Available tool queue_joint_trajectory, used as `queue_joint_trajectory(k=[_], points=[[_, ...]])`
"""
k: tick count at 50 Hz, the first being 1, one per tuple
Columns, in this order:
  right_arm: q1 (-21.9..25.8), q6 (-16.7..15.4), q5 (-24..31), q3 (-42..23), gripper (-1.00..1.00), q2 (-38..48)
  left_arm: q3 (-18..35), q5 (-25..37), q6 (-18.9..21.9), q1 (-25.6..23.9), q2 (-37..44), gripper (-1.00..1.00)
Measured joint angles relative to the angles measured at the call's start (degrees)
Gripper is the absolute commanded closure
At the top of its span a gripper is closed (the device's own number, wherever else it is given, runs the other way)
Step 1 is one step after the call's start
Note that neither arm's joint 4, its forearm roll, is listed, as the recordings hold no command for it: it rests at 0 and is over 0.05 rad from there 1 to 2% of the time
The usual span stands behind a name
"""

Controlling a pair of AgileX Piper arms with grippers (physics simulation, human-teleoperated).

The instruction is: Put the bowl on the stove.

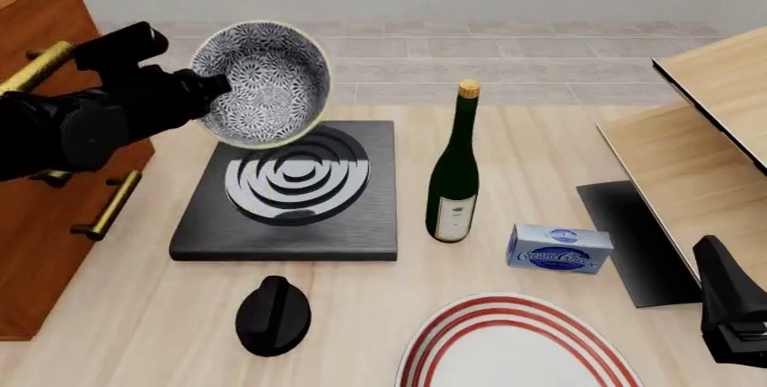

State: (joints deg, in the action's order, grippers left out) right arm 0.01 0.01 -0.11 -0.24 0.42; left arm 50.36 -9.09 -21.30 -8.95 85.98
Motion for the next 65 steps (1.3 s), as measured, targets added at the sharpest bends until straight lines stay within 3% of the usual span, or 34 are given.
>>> queue_joint_trajectory(k=[16,65], points=[[0.0,0.0,0.0,0.0,-1.0,0.0,-0.77,-0.91,1.37,-2.25,1.81,1.0],[0.0,0.0,0.0,0.0,-1.0,0.0,-1.6,-5.97,0.94,-3.09,8.3,1.0]])
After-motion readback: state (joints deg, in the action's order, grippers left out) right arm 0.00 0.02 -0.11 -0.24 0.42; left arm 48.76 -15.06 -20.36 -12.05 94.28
